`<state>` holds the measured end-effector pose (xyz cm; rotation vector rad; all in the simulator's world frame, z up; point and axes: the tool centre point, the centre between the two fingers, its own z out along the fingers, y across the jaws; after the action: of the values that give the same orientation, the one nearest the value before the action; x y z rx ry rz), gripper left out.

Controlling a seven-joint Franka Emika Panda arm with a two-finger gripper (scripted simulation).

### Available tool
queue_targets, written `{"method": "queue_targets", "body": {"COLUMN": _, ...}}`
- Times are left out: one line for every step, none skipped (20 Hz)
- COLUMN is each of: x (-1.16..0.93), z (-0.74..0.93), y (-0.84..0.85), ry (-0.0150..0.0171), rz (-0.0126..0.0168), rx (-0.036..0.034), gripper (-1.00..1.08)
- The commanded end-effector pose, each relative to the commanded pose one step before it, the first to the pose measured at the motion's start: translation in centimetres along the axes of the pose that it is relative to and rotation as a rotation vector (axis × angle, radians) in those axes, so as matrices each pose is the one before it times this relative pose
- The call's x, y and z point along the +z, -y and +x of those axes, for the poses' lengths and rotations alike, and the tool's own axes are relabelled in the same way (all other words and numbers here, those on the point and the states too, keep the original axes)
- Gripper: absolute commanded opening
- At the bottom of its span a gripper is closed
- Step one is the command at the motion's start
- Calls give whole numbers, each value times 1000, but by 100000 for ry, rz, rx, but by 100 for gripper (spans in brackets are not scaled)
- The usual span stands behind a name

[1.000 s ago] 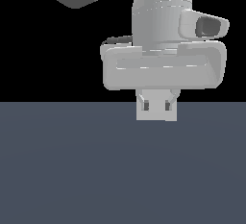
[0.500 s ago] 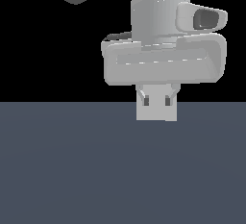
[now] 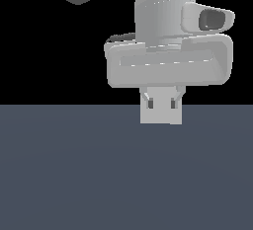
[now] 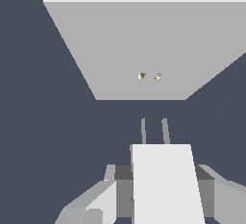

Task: Plug the charger into the wall socket.

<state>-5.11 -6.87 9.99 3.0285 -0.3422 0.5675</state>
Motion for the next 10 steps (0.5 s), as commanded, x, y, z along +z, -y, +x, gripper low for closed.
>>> {"method": "queue_targets", "body": {"x": 6, "z": 26, "y": -7, "ry": -12, "rz": -2, "rx": 2, "gripper": -100}}
{"method": "queue_targets", "body": {"x": 23, "z": 61, "y": -2, "ry": 0, "rz": 0, "rx": 0, "gripper": -100}}
{"method": "queue_targets", "body": {"x": 39, "z": 101, "y": -4, "ry": 0, "rz": 0, "rx": 0, "gripper": -100}}
{"method": "queue_targets", "body": {"x": 54, "z": 141, "y": -5, "ry": 0, "rz": 0, "rx": 0, "gripper": -100}}
{"method": "queue_targets", "body": {"x": 70, "z": 181, "y": -6, "ry": 0, "rz": 0, "rx": 0, "gripper": -100}}
{"method": "queue_targets", "body": {"x": 82, "z": 219, "y": 13, "ry": -8, "rz": -25, "rx": -41, "gripper": -100}}
{"method": "queue_targets", "body": {"x": 100, "z": 260, "y": -8, "ry": 0, "rz": 0, "rx": 0, "gripper": -100}}
{"method": "queue_targets", "body": {"x": 115, "z": 298, "y": -9, "ry": 0, "rz": 0, "rx": 0, "gripper": -100}}
{"method": "queue_targets", "body": {"x": 130, "z": 336, "y": -9, "ry": 0, "rz": 0, "rx": 0, "gripper": -100}}
{"method": "queue_targets", "body": {"x": 141, "z": 372, "y": 12, "ry": -9, "rz": -26, "rx": -40, "gripper": -100}}
